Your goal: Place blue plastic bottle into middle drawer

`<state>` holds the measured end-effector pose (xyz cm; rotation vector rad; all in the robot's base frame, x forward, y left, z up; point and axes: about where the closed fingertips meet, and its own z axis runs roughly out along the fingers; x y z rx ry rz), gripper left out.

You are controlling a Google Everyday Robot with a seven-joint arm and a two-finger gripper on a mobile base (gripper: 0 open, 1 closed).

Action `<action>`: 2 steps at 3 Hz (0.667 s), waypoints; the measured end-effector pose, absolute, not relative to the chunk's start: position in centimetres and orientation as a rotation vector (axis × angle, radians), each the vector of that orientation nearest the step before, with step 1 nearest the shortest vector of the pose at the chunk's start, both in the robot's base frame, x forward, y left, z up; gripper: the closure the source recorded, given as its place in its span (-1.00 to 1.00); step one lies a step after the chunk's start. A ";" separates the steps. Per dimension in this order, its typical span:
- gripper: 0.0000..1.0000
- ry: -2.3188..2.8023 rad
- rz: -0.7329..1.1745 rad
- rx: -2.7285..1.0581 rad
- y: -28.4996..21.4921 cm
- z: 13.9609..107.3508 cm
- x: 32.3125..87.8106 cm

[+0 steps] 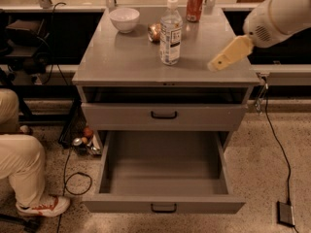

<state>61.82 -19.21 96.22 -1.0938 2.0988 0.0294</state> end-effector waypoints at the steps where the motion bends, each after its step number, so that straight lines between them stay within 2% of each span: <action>1: -1.00 2.071 0.129 -0.987 -17.1 95.1 65.2; 2: -1.00 2.026 0.239 -0.914 -13.1 94.0 68.3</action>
Offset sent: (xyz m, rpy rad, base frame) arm 0.1047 0.1062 -0.0298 0.3861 -0.0593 -0.0386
